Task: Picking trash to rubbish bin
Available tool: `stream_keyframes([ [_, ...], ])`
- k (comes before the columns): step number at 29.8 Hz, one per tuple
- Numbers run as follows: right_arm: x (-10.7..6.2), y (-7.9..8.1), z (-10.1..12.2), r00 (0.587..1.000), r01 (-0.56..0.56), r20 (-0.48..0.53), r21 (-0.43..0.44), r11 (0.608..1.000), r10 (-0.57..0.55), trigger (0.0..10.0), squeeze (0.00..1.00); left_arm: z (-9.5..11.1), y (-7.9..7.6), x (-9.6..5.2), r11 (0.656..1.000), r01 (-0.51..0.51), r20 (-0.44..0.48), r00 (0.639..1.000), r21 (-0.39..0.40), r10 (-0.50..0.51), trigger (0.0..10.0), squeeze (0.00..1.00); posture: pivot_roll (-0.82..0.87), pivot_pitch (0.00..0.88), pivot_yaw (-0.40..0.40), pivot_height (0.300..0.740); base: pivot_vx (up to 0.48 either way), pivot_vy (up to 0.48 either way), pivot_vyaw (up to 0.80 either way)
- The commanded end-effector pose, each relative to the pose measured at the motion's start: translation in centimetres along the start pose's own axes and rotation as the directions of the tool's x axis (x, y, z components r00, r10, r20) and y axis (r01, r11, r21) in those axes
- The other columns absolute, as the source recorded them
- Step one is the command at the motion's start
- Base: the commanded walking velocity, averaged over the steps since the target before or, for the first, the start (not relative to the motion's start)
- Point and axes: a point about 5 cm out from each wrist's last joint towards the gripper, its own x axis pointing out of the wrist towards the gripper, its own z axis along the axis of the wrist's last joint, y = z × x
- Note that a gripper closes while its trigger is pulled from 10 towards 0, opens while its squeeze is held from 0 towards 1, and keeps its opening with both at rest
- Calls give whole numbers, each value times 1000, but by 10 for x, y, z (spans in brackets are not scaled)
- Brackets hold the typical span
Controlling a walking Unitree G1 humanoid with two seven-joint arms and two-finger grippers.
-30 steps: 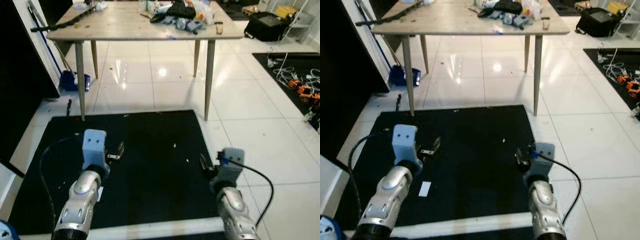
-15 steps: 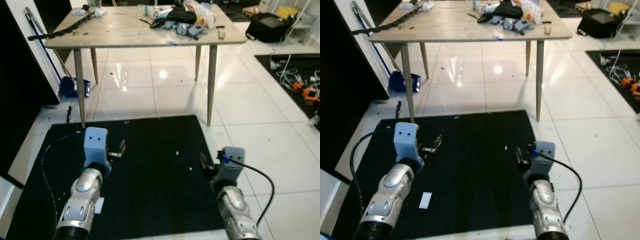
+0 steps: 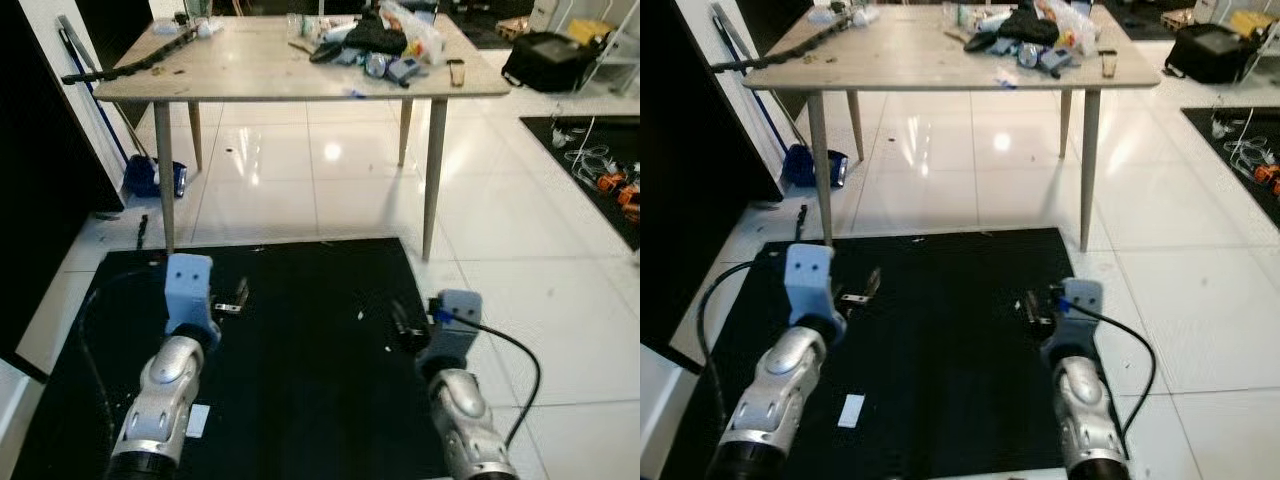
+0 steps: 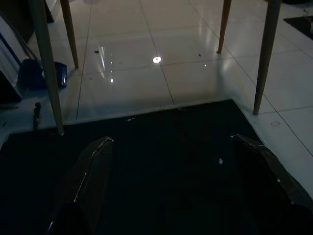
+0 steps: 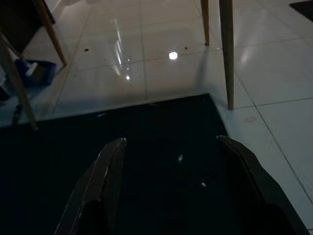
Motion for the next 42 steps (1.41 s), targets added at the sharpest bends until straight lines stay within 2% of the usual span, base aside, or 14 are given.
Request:
stream_keyframes([
  [1,-3,6,-6,1000,-14,-25,12,1000,14,10000,0,-5,4,-3,1000,-14,-20,1000,3,14,10000,0,21,137,31,740,270,0,0],
  [13,-4,8,-7,999,-21,-26,12,1000,21,10000,0,-6,5,-4,1000,-9,-23,1000,10,10,10000,0,21,139,31,740,270,0,0],
  [26,-5,10,-9,999,-31,-30,12,999,32,10000,0,-6,5,-5,1000,2,-20,1000,18,-2,10000,0,28,103,31,740,269,0,0],
  [42,-7,11,-11,999,-31,-33,16,999,32,10000,0,-6,6,-6,1000,0,-23,1000,22,1,10000,0,30,116,35,740,269,0,0],
])
